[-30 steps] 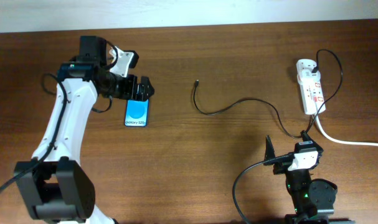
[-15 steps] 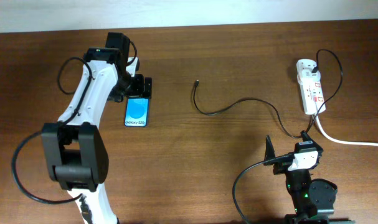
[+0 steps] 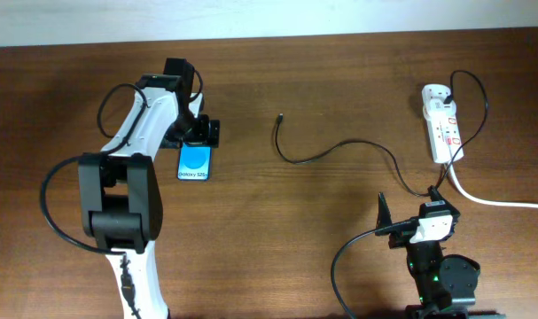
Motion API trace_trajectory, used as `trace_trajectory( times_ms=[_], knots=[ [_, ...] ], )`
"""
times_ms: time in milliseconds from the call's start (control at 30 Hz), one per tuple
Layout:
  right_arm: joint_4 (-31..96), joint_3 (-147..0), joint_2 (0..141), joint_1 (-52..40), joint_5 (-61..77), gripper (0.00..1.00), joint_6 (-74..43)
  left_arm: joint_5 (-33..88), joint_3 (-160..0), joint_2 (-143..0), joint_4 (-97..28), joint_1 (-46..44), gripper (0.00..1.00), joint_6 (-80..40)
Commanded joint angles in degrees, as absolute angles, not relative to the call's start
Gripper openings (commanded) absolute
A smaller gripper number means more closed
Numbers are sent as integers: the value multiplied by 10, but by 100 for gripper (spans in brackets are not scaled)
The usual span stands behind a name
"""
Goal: Plug charger to phone and switch on socket
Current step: 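Move the left gripper down over the blue phone and grasp it, then lift the phone with the left gripper and tilt it toward center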
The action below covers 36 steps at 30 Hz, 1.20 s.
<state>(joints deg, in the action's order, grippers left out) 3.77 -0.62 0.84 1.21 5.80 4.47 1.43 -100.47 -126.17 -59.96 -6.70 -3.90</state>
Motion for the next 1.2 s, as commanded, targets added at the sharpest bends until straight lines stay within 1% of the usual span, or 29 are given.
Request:
trace_trajectory(
  times_ms=[0,233,500,600,767,900,967,1167],
  knots=[
    [41,-3,4,7,57,98,41,0,-1013,-1274,-594,-70,99,-30],
    [41,-3,4,7,57,98,41,38,-1013,-1309,-583,-71,99,-30],
    [41,-3,4,7,57,98,41,25,-1013,-1310,-587,-71,100,-29],
    [41,-3,4,7,57,98,41,15,-1013,-1310,-592,-71,100,-3],
    [41,-3,4,7,57,98,41,15,-1013,-1310,-597,-72,97,-4],
    [41,-3,4,7,57,98,41,15,-1013,-1310,-599,-76,91,-8],
    [41,-3,4,7,57,98,41,0,-1013,-1310,-603,-76,91,-32],
    [41,-3,4,7,57,98,41,2,-1013,-1310,-603,-86,92,-44]
  ],
)
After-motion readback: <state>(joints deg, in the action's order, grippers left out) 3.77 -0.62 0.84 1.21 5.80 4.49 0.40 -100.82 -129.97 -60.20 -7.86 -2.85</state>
